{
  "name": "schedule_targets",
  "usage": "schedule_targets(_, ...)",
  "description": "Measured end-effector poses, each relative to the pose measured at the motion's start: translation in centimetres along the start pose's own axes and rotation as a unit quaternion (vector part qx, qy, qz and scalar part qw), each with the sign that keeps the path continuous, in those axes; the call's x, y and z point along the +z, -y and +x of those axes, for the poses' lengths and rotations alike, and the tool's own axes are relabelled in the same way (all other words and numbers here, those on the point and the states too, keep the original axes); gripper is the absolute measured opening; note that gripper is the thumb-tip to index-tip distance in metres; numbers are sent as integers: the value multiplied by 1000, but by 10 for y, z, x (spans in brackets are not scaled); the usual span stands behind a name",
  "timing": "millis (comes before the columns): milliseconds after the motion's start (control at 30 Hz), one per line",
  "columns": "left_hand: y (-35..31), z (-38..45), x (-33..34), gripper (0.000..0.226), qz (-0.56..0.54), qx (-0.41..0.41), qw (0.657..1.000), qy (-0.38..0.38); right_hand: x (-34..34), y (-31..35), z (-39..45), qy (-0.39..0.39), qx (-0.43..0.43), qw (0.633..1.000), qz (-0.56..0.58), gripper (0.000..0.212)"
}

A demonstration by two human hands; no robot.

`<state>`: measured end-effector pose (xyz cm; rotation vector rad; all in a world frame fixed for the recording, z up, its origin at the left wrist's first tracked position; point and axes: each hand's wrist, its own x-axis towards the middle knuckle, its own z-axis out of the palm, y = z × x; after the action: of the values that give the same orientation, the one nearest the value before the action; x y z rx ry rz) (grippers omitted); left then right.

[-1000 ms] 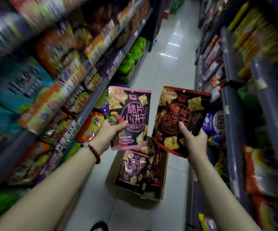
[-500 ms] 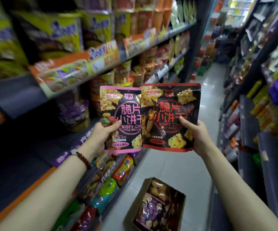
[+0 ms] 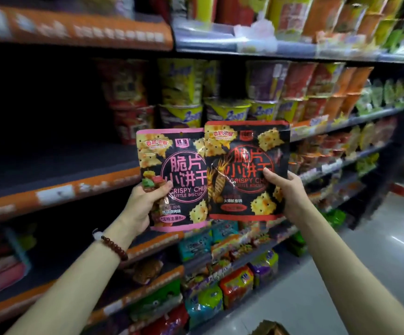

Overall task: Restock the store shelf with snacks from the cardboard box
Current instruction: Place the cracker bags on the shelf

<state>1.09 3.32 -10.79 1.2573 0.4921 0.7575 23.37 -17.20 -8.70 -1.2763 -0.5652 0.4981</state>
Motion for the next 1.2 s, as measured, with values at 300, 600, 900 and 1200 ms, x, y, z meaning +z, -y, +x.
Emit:
schedule_targets(300,-76,-49,-117,20,9,72,993,-98,147,7,-2,130,-45,990,22,60)
schedule_targets(600,-160,-60,-216,15,31,140,977,-155,279,13,14,197,-63,978,24,20)
schedule_targets(900,-207,-40,-277,12,78,165,966,-183,356,22,40,209,-101,972,37,17)
schedule_targets(1200,-189,-34,-331,18,183,85,970,-134,356,-7,60,282,-58,953,-97,29)
